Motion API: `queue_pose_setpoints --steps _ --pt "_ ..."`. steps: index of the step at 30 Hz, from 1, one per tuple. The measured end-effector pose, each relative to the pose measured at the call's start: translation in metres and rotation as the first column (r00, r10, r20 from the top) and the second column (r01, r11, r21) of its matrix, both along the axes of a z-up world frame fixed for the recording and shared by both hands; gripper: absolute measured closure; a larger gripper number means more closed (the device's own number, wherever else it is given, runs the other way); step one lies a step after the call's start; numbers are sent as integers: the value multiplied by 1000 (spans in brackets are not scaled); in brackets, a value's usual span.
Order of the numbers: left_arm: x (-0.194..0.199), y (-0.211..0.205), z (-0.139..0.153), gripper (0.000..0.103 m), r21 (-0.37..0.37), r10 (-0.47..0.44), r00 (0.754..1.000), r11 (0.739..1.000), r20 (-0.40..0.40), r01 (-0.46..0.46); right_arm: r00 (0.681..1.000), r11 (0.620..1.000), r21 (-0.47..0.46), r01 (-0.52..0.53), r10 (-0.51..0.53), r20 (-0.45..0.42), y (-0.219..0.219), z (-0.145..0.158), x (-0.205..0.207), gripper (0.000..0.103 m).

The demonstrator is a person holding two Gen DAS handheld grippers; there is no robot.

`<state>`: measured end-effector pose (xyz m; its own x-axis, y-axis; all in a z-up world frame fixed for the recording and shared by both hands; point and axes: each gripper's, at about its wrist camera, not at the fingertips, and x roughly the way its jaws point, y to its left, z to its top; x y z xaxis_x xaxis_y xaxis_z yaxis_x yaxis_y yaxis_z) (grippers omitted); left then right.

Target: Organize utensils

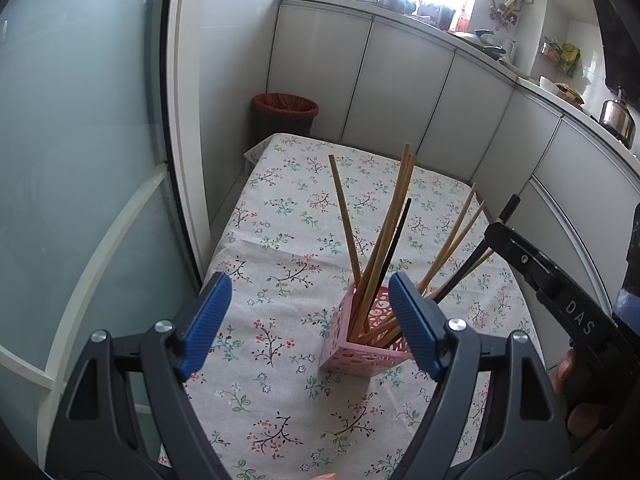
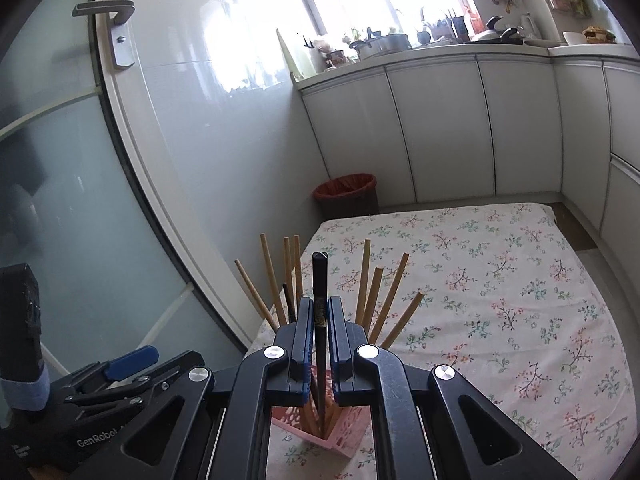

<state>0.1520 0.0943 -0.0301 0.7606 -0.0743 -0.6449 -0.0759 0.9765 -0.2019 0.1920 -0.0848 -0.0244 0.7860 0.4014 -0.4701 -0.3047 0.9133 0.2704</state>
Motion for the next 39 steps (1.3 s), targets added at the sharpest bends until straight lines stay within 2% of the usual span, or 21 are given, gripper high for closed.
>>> queue_pose_setpoints --steps 12,16,21,25,30,34,36,38,39 --pt "0 0 -1 22 8 -1 1000 1000 1 1 1000 1000 -25 2 -2 4 -3 -1 -5 94" --pt "-1 -2 0 22 13 -3 1000 1000 4 3 999 999 -37 19 -18 32 -6 9 -13 85" --pt "-7 -8 7 22 22 -15 1000 1000 20 15 997 996 -69 56 -52 63 -12 23 -24 81" --pt "-15 -19 18 22 44 -25 999 999 47 23 990 991 -89 97 -87 112 -20 38 -39 63" --pt "-30 -30 35 14 75 -19 995 997 96 12 980 981 -120 155 -136 147 -32 55 -55 58" --pt "-43 -36 50 6 96 -2 987 995 158 -14 969 967 -150 205 -179 169 -44 66 -68 49" --pt "-49 -40 56 3 110 10 982 993 190 -32 966 961 -164 222 -193 172 -48 69 -74 42" --pt "-52 -43 60 1 127 25 978 991 206 -52 961 953 -175 248 -219 167 -53 71 -78 29" --pt "-53 -44 61 1 134 31 977 989 211 -60 959 950 -177 258 -230 165 -55 72 -79 26"
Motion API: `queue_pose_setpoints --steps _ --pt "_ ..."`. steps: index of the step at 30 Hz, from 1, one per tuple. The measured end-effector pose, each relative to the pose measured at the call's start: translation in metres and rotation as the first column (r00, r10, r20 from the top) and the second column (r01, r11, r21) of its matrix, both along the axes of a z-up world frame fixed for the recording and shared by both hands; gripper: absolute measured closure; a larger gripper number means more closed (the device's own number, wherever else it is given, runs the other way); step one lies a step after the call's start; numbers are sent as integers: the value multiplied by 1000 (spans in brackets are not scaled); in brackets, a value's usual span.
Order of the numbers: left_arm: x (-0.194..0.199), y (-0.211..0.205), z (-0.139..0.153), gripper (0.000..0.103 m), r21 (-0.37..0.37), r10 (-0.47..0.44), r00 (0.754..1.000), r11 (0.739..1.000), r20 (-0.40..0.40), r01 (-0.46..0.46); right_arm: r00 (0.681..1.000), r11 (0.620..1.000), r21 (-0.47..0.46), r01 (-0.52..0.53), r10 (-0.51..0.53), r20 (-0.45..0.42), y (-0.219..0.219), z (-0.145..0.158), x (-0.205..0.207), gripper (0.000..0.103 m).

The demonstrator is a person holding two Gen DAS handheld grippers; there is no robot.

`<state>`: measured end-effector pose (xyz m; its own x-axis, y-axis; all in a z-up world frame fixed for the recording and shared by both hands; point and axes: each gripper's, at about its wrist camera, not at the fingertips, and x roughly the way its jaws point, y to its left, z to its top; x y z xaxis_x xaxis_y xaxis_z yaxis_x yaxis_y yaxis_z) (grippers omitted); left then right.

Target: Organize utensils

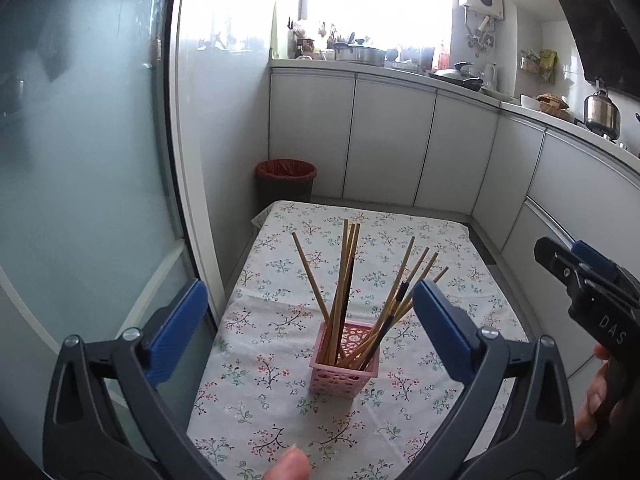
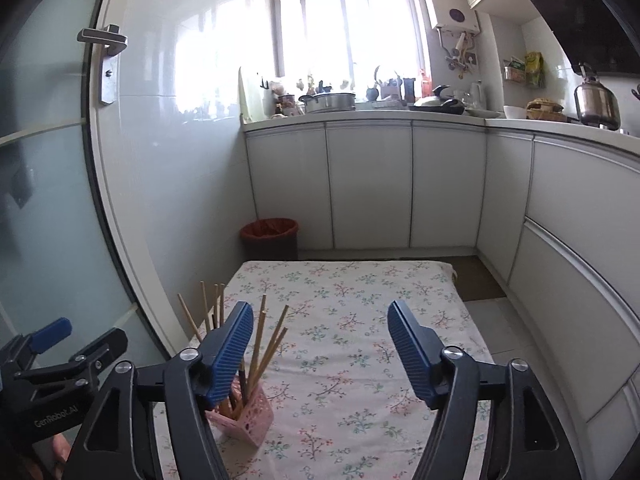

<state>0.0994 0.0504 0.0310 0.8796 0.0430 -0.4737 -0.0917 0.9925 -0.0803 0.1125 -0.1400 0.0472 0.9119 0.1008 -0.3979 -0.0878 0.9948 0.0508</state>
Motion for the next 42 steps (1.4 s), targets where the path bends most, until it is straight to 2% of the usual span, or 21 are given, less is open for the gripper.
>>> queue_pose_setpoints --steps 2,3,4,5,11,30,42 --pt "-3 -5 2 1 17 14 1000 1000 10 -15 1000 1000 -6 15 -16 -9 -3 0 -3 13" --pt "-3 -6 2 1 20 18 1000 1000 14 -18 1000 1000 -14 21 -21 -18 -4 0 -3 10" --pt "-3 -8 2 1 22 23 1000 999 13 -23 999 999 -27 27 -28 -30 -3 0 -3 1" --pt "-3 -9 2 1 25 30 999 999 11 -30 999 999 -39 34 -35 -31 -3 0 -5 0" --pt "-5 -13 4 1 57 69 998 996 11 -70 996 990 -115 85 -87 -10 1 1 -11 0" --pt "-14 -22 7 1 75 74 997 994 25 -76 991 985 -111 132 -132 4 -6 11 -19 0" --pt "-30 -34 18 1 69 55 997 996 60 -59 984 979 -115 169 -161 74 -13 29 -45 0"
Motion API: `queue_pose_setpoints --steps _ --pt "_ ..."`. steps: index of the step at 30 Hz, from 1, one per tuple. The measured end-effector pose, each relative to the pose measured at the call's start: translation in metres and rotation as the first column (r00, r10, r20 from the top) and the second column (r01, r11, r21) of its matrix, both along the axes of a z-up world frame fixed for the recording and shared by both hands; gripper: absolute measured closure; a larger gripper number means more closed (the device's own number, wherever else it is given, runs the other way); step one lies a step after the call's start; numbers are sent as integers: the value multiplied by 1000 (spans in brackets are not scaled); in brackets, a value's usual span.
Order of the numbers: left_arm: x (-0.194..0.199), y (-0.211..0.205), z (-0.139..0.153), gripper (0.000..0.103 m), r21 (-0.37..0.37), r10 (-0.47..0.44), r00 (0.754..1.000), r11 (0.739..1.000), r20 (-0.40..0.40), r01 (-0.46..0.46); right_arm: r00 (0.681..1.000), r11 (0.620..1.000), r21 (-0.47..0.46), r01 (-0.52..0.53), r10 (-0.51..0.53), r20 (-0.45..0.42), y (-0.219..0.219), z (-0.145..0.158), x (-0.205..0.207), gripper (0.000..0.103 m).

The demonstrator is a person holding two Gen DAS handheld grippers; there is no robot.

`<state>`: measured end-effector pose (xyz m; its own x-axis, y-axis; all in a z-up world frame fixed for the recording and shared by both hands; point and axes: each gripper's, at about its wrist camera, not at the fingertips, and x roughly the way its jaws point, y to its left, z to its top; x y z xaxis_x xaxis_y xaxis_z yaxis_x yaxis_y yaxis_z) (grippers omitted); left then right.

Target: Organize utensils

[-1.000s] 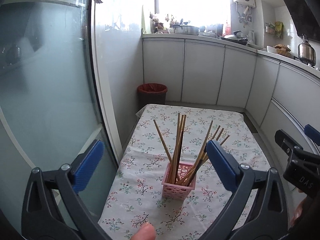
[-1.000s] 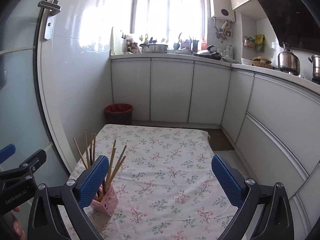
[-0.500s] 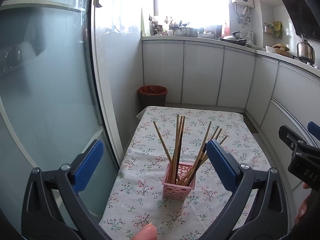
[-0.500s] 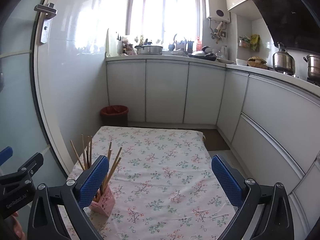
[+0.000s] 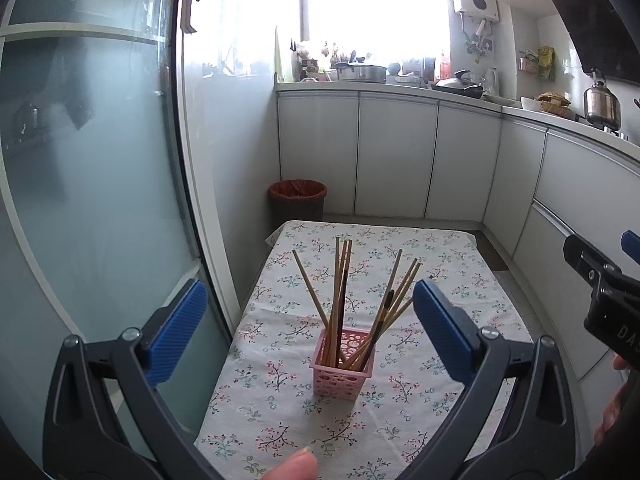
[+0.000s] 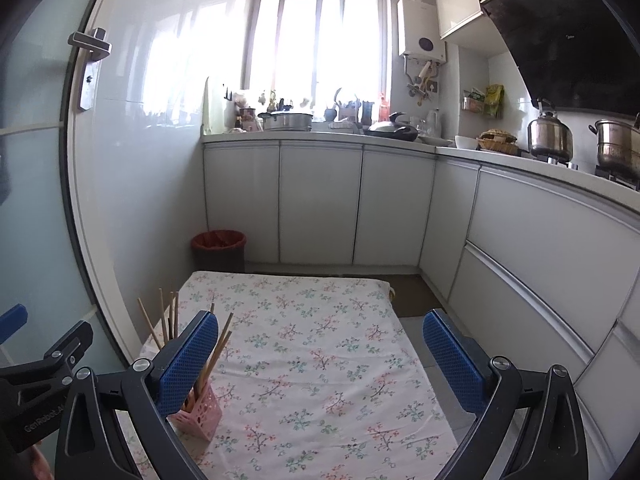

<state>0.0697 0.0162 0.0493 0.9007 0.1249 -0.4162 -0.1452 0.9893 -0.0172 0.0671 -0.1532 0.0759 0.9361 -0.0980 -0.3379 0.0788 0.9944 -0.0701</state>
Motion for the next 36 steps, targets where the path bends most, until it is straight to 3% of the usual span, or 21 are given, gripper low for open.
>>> queue_pose_setpoints --steps 15,36 --pt "-15 -21 4 1 11 -28 999 1000 -21 29 1000 1000 2 14 -14 5 -19 8 -27 0" --pt "-9 -37 -11 1 30 -54 994 998 -98 57 993 1000 -8 12 -13 -116 -28 -16 -13 0"
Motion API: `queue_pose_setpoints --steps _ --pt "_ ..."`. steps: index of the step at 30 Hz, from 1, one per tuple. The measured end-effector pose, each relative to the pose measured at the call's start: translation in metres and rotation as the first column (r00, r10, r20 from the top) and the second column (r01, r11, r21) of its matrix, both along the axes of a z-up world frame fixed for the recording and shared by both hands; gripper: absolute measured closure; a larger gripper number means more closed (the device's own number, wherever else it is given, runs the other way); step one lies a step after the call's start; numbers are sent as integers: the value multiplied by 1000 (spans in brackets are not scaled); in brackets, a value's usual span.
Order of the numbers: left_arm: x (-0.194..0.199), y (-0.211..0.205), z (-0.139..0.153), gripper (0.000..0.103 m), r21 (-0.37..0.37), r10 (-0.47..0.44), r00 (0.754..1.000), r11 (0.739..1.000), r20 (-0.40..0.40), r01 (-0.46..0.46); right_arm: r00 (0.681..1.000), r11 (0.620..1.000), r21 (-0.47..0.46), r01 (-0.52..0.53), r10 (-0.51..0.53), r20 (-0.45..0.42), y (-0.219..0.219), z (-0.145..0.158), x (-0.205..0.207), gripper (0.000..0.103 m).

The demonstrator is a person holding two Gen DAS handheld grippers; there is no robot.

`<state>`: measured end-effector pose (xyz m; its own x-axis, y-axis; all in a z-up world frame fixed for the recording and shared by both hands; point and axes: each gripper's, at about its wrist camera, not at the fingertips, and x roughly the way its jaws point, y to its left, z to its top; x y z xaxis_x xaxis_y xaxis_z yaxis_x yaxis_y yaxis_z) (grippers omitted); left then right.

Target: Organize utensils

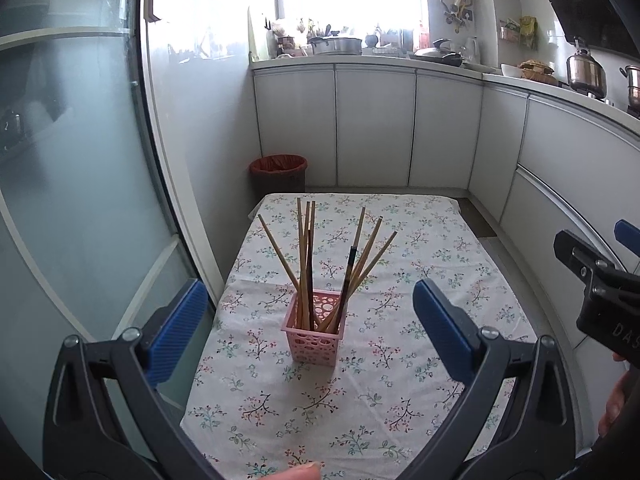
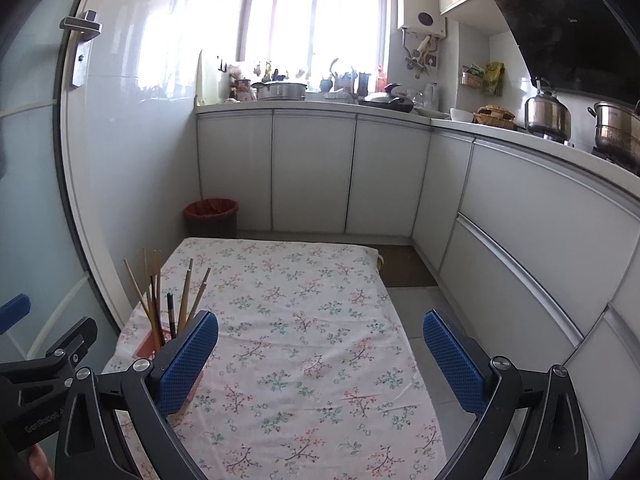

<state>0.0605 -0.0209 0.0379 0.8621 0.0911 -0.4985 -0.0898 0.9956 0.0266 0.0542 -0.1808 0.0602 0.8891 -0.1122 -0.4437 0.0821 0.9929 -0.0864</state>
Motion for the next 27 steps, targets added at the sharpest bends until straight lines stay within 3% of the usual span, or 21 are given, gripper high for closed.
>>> queue_pose_setpoints --steps 27 --pt "-2 0 4 1 -3 0 1000 1000 15 0 1000 1000 6 2 -2 6 -3 2 -1 0"
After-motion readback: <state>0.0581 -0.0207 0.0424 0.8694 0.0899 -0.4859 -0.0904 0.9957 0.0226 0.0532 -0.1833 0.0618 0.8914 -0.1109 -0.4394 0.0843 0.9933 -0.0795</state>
